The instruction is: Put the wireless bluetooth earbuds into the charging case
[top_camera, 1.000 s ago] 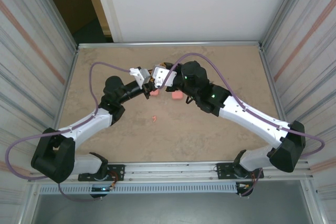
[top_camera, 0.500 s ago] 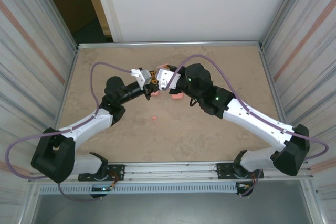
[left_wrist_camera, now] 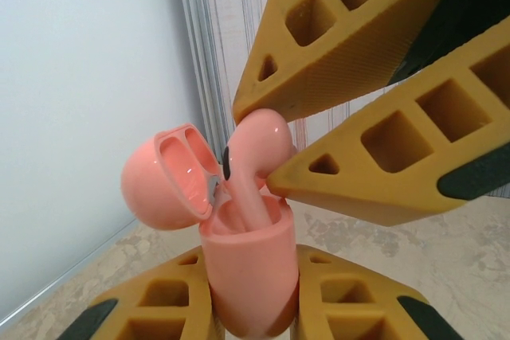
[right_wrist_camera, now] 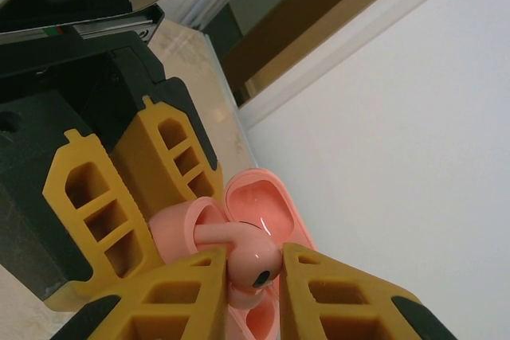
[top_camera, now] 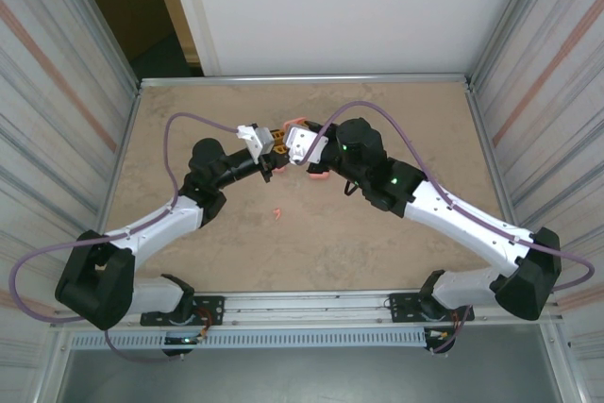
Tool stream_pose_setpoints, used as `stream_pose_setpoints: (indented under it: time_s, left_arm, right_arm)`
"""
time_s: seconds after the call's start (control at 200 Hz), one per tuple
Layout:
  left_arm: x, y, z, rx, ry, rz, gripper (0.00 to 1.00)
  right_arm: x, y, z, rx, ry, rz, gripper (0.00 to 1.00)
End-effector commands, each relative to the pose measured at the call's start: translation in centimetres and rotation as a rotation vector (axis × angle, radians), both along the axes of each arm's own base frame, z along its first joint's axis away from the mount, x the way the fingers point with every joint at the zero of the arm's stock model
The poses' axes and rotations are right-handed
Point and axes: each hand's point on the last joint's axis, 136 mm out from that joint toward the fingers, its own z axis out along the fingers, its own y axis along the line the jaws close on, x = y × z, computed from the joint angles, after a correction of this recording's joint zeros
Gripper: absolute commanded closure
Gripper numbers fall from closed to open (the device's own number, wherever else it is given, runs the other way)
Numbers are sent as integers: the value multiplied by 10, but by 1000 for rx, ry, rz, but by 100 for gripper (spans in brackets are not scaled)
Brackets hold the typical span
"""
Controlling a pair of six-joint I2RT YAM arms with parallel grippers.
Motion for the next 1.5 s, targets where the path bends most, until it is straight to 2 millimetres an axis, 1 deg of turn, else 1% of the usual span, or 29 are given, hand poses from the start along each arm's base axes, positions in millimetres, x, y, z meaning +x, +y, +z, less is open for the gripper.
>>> stream_pose_setpoints:
  time_s: [0.0, 0.165, 0.461, 0.626, 0.767, 1.067, 1.183, 1.343, 1.493]
  left_arm:
    - [-4, 9, 38, -63, -121, 26, 100]
    - [-4, 8, 37, -62, -119, 19, 100]
    - [-2, 6, 35, -58, -114, 16, 100]
    - [-2, 5, 34, -54, -113, 15, 100]
    - [-1, 5, 32, -49, -110, 16, 100]
    - [1, 4, 30, -43, -105, 19, 100]
    - [2, 4, 29, -40, -104, 25, 100]
    - [4, 5, 28, -35, -102, 33, 100]
    - [5, 4, 27, -31, -101, 34, 100]
  right_arm:
    - [-3, -10, -20, -31, 62, -19, 80]
    - [0, -8, -14, -8, 48, -25, 81]
    - [10, 1, 8, 59, 6, -44, 83]
    - [15, 5, 13, 75, -4, -48, 83]
    - [15, 7, 17, 91, -10, -43, 83]
    - [15, 7, 22, 114, -11, -45, 83]
    - [14, 4, 27, 120, -17, -50, 83]
    - [14, -3, 27, 112, -25, -72, 83]
    - [13, -3, 30, 114, -29, -72, 83]
